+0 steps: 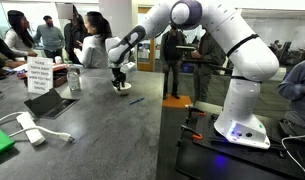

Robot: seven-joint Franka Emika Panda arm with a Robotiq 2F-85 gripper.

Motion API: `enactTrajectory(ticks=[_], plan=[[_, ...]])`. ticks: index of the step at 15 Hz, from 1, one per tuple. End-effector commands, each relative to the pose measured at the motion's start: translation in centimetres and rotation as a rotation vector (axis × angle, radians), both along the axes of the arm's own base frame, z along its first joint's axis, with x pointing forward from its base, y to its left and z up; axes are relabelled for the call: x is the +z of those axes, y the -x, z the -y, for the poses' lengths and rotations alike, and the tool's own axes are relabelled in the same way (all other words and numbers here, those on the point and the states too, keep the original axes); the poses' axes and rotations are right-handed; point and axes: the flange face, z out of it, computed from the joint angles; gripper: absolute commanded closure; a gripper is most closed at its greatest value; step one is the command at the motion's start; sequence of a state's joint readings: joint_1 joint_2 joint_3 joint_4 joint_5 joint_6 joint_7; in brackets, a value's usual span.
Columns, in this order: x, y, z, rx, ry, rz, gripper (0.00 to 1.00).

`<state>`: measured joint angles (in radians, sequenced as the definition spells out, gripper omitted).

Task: Move the bowl to the left

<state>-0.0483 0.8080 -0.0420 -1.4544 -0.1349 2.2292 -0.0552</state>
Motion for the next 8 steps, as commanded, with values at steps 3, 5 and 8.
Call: enactTrajectory(ticks=[3,5,8], plan=[[0.11,-0.96,0.31,0.02,-0.009,-0.047,0.88],[0.14,-1.04,0.3,0.033,-0.018,-0.063,1.0],[0.29,-1.07,0.37,0.036,-0.022,-0.09,0.98]])
